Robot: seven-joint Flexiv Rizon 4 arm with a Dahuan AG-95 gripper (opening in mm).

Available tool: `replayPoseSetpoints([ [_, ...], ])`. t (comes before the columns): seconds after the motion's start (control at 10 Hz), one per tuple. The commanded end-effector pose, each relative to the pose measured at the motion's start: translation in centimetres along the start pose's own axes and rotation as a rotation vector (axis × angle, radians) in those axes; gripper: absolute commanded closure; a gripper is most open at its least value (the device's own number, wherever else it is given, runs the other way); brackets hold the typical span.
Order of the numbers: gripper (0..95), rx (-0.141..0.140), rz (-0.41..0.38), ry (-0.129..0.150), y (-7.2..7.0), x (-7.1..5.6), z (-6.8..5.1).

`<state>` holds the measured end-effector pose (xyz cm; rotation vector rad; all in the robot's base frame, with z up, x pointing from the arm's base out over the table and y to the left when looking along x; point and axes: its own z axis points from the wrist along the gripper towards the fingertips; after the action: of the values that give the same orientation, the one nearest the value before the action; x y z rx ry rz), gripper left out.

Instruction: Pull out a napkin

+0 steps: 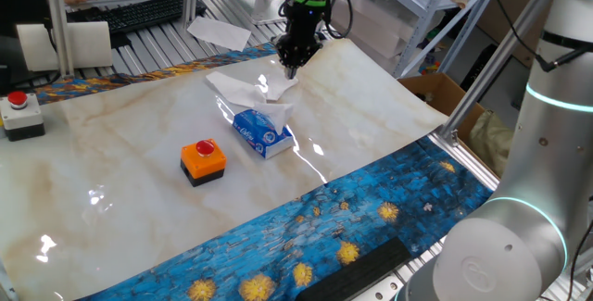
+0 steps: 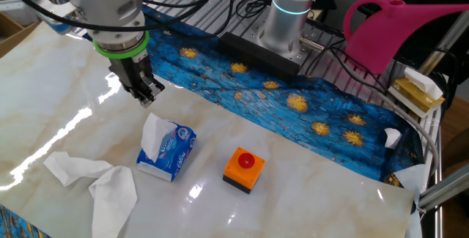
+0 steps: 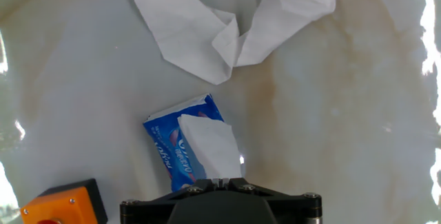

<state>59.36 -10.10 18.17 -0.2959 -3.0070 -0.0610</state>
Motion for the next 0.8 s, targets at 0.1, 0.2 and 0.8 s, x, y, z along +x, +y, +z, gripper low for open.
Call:
replayPoseSetpoints([
  [0.1, 76.0, 0.001, 0.073, 0.015, 0.1, -0.2, 0.5],
  [0.2, 76.0, -0.017, 0.08, 0.013, 0.0, -0.3, 1.3],
  [0.8, 76.0, -0.082, 0.249, 0.02, 1.0, -0.8, 4.2],
])
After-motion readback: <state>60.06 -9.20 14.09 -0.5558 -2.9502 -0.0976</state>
